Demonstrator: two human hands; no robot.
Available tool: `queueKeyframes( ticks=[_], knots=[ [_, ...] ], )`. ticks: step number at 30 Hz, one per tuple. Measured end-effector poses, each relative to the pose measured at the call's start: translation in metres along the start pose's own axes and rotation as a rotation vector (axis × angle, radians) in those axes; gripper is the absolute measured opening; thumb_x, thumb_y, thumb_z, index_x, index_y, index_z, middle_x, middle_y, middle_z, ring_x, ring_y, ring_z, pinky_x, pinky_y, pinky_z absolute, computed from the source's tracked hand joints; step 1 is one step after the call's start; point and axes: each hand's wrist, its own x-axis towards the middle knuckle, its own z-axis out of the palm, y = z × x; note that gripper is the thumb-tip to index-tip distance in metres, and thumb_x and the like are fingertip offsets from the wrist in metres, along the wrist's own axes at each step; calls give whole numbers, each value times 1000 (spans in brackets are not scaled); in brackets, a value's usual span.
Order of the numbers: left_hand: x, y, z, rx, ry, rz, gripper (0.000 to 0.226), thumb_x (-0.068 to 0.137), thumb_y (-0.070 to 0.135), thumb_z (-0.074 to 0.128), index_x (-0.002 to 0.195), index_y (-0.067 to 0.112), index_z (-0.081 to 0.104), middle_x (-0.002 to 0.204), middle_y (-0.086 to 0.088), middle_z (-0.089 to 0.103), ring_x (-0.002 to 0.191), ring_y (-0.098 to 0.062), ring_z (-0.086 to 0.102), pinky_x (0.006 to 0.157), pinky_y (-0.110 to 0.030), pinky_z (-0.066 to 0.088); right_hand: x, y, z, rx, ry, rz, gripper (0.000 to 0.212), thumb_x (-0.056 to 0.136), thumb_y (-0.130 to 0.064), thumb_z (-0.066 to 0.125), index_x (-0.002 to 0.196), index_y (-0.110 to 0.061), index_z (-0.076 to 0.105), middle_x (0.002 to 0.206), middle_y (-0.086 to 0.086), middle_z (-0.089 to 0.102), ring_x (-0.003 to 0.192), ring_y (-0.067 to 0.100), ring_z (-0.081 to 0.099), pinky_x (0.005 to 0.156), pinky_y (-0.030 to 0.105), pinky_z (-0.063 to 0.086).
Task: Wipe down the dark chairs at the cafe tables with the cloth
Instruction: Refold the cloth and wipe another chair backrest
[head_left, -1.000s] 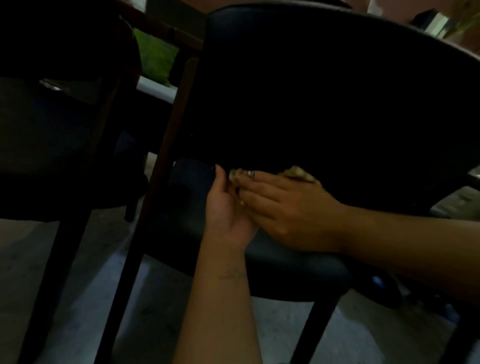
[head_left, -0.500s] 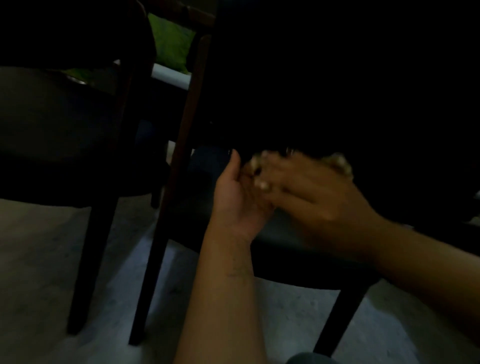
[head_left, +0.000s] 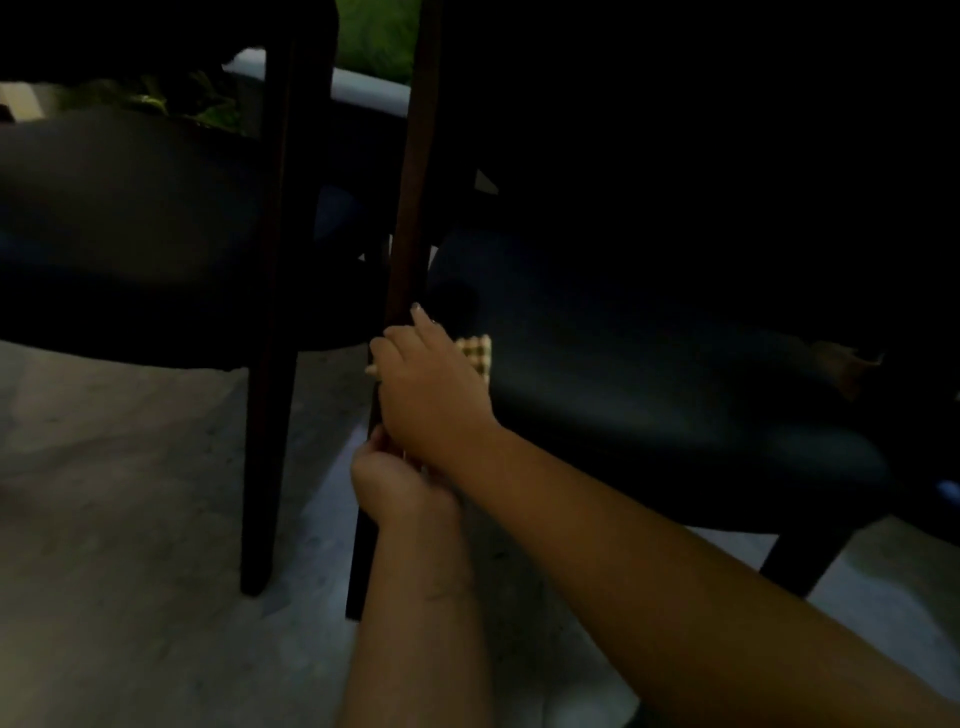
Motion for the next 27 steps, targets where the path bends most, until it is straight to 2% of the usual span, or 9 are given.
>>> queueKeyframes(
  ticks=[2, 5, 9, 11, 13, 16, 20, 22, 27],
  knots=[
    [0, -7, -2, 53, -32, 2, 42, 101, 29, 34, 132, 14, 58, 128, -10, 63, 117, -28, 60, 91, -37, 52, -8, 11, -4, -36, -50, -90, 46, 91, -21, 31, 129, -6, 52, 130, 12, 55, 129, 29, 42, 117, 40, 21],
    [-1, -12, -6, 121, -112, -53, 40, 98, 37, 41, 128, 19, 61, 121, -9, 67, 111, -27, 62, 98, -44, 47, -45, 38, -17, -27, -27, -125, 48, 83, -10, 60, 130, 0, 52, 135, 17, 52, 132, 37, 41, 112, 44, 32],
    [3, -18, -11, 149, -119, -94, 40, 94, 47, 49, 122, 22, 63, 115, -8, 67, 104, -26, 64, 85, -43, 53, -96, 68, -31, -54, -18, -62, 46, 86, -12, 51, 131, -2, 52, 138, 15, 51, 135, 34, 39, 113, 46, 31],
    [6, -23, -15, 161, -135, -96, 40, 94, 51, 49, 118, 23, 64, 112, -6, 69, 102, -24, 65, 74, -39, 54, -80, 56, -32, -10, 39, -25, 41, 83, -10, 59, 123, 1, 58, 127, 19, 59, 128, 36, 47, 109, 46, 36],
    [10, -30, -20, 182, -168, -105, 43, 94, 54, 48, 118, 23, 65, 110, -4, 72, 101, -23, 67, 70, -36, 54, -52, 43, -26, 3, 73, -37, 40, 84, -12, 57, 122, 1, 59, 125, 17, 60, 128, 33, 47, 112, 44, 33],
    [8, -44, -26, 144, -246, -140, 45, 97, 52, 45, 126, 22, 62, 113, -4, 72, 100, -21, 71, 70, -34, 57, -36, 36, -15, -58, 50, -78, 42, 93, -14, 52, 133, -2, 49, 138, 13, 49, 138, 30, 32, 117, 38, 16],
    [0, -57, -24, -45, -388, -219, 52, 94, 53, 45, 136, 22, 54, 129, -7, 64, 119, -25, 61, 93, -39, 52, -76, 52, -23, -44, 38, -182, 45, 86, -7, 62, 128, 6, 53, 132, 23, 53, 132, 39, 41, 111, 48, 34],
    [-3, -67, -25, -11, -415, -189, 58, 87, 59, 50, 132, 22, 58, 129, -7, 64, 121, -24, 60, 105, -42, 44, -102, 69, -25, -10, 104, -207, 38, 85, -2, 63, 122, 8, 58, 127, 25, 57, 127, 42, 47, 105, 52, 41],
    [-18, -109, -24, 224, -285, -99, 56, 89, 70, 42, 114, 27, 66, 114, -2, 72, 106, -20, 69, 93, -39, 53, -169, 117, -38, -40, 129, -93, 38, 95, -9, 43, 130, 0, 52, 137, 17, 52, 136, 35, 37, 112, 48, 30]
  ],
)
